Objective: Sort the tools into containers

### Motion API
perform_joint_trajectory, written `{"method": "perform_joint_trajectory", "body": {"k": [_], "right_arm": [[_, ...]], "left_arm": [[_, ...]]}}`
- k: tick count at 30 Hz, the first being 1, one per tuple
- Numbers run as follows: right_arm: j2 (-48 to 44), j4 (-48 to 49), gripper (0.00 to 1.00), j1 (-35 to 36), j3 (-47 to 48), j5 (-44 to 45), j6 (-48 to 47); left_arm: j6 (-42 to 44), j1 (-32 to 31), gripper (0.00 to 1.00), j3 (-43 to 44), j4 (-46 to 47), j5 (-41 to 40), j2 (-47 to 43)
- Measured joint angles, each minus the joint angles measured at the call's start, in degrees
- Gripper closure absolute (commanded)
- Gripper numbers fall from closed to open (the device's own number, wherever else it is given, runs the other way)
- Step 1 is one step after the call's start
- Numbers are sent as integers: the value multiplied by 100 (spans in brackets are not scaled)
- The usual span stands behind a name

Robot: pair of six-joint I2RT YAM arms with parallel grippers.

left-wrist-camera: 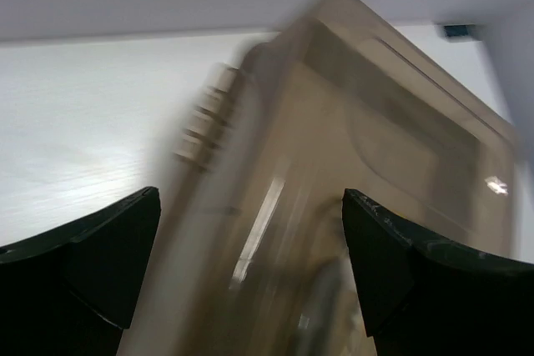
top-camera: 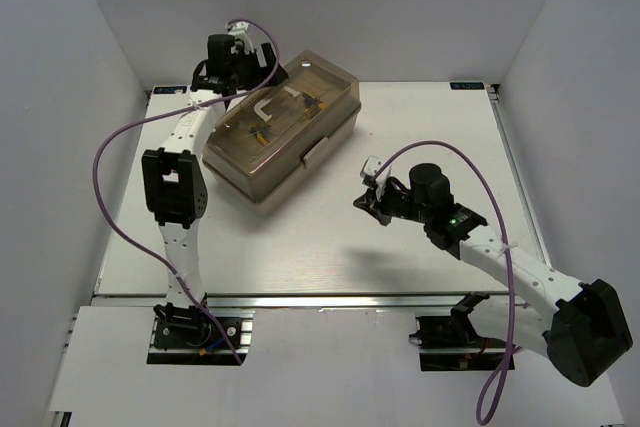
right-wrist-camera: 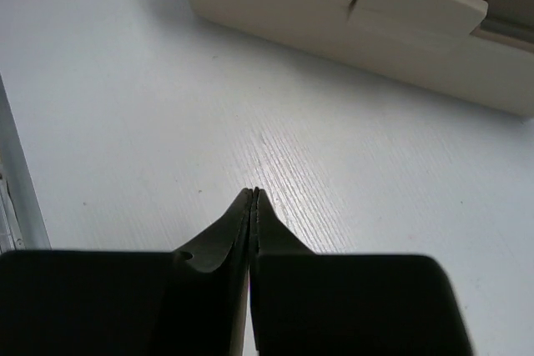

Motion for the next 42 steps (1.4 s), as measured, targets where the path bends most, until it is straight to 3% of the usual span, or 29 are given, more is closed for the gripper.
{"method": "perform_joint_trajectory", "body": {"k": [6, 16, 30, 36, 37, 40, 41, 42], "right_arm": [[-44, -20, 100, -203, -46, 35, 7], [-44, -22, 100, -310, -46, 37, 7], [-284, -122, 100, -415, -46, 42, 9], [-282, -160, 100, -415, -44, 39, 66], [-280, -179, 97, -415, -37, 37, 70], [-273, -328, 73, -424, 20, 11, 114], [-271, -391, 58, -435, 63, -17, 129], [-269, -463, 51, -444, 116, -48, 157]], "left_arm": [[-87, 42, 4, -382, 188, 1106, 116], [164, -50, 9, -737, 667, 1432, -15], [337, -1075, 7, -1342, 1029, 2474, -345], [96, -1093, 2, -1104, 459, 1799, -367], [-7, -1047, 2, -1029, 404, 1585, -367], [-330, -831, 2, -833, 435, 925, -417], [-433, -743, 2, -776, 487, 723, -461], [-533, -640, 2, -723, 570, 525, -531]]}}
